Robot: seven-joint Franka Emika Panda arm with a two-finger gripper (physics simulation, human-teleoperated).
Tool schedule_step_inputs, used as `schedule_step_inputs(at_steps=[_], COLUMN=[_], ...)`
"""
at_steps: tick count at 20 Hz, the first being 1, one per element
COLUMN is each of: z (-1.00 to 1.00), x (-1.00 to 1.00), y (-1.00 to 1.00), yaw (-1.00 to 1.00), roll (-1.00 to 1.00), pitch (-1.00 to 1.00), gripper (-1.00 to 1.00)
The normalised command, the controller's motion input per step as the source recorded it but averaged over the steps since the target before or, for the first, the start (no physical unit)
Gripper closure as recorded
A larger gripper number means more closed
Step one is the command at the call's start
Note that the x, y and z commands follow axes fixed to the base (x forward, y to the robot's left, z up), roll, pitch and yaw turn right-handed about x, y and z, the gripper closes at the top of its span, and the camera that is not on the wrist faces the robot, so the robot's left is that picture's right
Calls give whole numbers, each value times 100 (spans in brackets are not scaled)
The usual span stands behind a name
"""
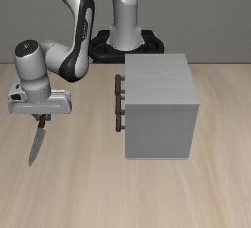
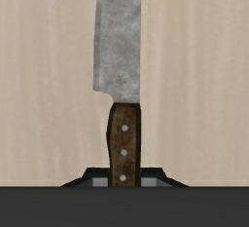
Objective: Pick up the knife and place it on the top of the cabinet
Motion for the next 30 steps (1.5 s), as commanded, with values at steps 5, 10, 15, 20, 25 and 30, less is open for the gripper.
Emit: schedule_step_inputs(at_steps=[5,10,15,20,25,30], z=[100,100,100,100,40,0], x=[0,0,0,0,0,0], y=[0,0,0,0,60,100], yaw=[0,0,0,0,0,0], roll=[0,0,0,0,0,0], pitch=[0,0,0,0,0,0], gripper=[100,100,100,100,100,100])
